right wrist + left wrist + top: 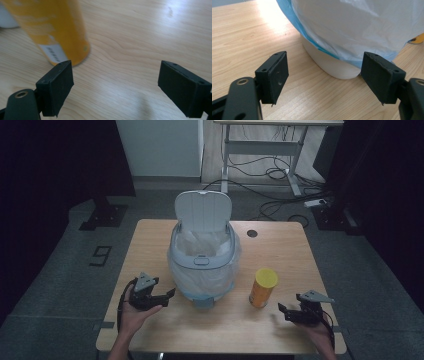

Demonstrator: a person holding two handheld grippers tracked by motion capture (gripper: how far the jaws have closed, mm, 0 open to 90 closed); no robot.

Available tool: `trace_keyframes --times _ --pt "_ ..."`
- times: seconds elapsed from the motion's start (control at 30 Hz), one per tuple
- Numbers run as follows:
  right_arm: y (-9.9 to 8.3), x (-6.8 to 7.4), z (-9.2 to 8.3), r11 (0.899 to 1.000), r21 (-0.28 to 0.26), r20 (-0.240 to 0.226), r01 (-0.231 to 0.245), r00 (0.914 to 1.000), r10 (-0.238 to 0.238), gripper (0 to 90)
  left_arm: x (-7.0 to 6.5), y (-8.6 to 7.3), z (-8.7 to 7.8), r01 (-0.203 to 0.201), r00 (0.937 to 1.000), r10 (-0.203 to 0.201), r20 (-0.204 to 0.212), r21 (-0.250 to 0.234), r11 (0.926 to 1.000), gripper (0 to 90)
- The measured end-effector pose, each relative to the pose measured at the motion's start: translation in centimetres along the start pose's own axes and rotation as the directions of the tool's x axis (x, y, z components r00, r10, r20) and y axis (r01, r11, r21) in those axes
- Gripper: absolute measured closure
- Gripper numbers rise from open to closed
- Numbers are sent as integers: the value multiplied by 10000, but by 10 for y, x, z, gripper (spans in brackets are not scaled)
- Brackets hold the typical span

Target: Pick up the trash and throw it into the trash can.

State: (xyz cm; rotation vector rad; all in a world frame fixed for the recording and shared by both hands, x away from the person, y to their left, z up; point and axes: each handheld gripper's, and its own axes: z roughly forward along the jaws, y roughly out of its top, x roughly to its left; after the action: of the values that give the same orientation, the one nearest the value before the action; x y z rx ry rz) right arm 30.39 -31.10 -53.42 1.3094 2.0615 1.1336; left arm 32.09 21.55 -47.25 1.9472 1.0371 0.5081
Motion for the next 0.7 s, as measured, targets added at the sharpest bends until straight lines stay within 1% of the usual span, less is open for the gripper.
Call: trace_keyframes --times 0.1,0.23,0.3,0.37,0.4,0.47,0.63,0.7 --pt "3 5 -1 9999 -149 -393 80 9992 -86 124 -1 -3 3 -5 10000 5 -13 114 9999 222" --pt "7 14 0 9989 -360 -832 291 9960 -320 123 -3 -6 7 -40 10000 38 50 266 9996 219" --pt "10 20 3 9982 -445 -1047 408 9935 -453 121 -6 -8 10 -162 9998 159 68 426 9990 219" --pt "13 25 6 9977 -438 -1250 525 9905 -576 117 -7 -8 10 -231 9997 228 56 464 9987 219" --pt "13 25 6 9977 -438 -1250 525 9905 -576 117 -7 -8 10 -231 9997 228 56 464 9987 219" --pt "16 31 12 9967 -393 -1394 713 9873 -762 108 -8 -8 10 -243 9997 241 57 472 9986 219" --pt "18 35 18 9969 -347 -1473 702 9863 -746 103 -7 -9 10 -210 9998 207 63 503 9985 220" --pt "20 39 23 9965 -356 -1530 753 9850 -799 96 -5 -11 11 -111 9999 105 121 508 9986 221"
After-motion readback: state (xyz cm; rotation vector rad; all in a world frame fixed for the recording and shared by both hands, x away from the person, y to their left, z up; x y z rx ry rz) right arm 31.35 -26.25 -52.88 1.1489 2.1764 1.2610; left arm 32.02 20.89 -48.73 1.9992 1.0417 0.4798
